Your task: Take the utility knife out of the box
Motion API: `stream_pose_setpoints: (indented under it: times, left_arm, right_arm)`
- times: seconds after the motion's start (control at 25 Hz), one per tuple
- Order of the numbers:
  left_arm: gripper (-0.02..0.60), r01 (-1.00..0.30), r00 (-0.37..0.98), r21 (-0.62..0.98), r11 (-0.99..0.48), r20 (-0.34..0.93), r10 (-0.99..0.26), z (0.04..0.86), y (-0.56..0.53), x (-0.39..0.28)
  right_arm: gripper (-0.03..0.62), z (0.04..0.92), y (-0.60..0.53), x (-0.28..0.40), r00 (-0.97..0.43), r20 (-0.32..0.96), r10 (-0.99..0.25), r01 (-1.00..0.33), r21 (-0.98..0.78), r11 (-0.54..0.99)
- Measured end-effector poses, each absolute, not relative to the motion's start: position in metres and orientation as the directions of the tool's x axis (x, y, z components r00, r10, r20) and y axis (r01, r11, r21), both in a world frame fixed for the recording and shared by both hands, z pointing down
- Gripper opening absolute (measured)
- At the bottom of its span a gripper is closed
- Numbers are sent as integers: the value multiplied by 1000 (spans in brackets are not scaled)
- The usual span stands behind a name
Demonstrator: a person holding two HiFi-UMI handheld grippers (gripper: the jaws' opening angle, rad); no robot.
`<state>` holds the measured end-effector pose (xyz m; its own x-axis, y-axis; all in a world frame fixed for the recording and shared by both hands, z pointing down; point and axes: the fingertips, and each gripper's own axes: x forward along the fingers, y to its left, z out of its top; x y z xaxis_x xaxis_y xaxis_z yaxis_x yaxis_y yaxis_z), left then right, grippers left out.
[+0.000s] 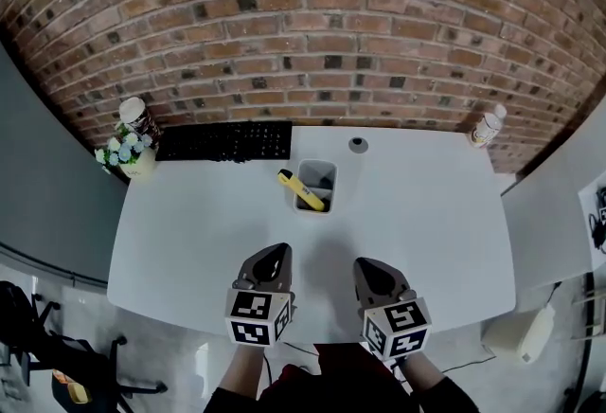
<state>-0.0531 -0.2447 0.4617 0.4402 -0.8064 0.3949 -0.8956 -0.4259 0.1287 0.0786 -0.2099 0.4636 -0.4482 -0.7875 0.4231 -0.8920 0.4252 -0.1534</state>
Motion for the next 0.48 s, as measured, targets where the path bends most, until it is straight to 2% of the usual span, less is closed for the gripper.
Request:
stream_pose_setpoints:
  times: [0.48]
  left_arm:
    - [23, -910, 410, 141, -389, 439, -800, 477, -285, -44]
  right_arm:
    - [8, 476, -248, 90, -456, 455, -764, -888, -175, 426]
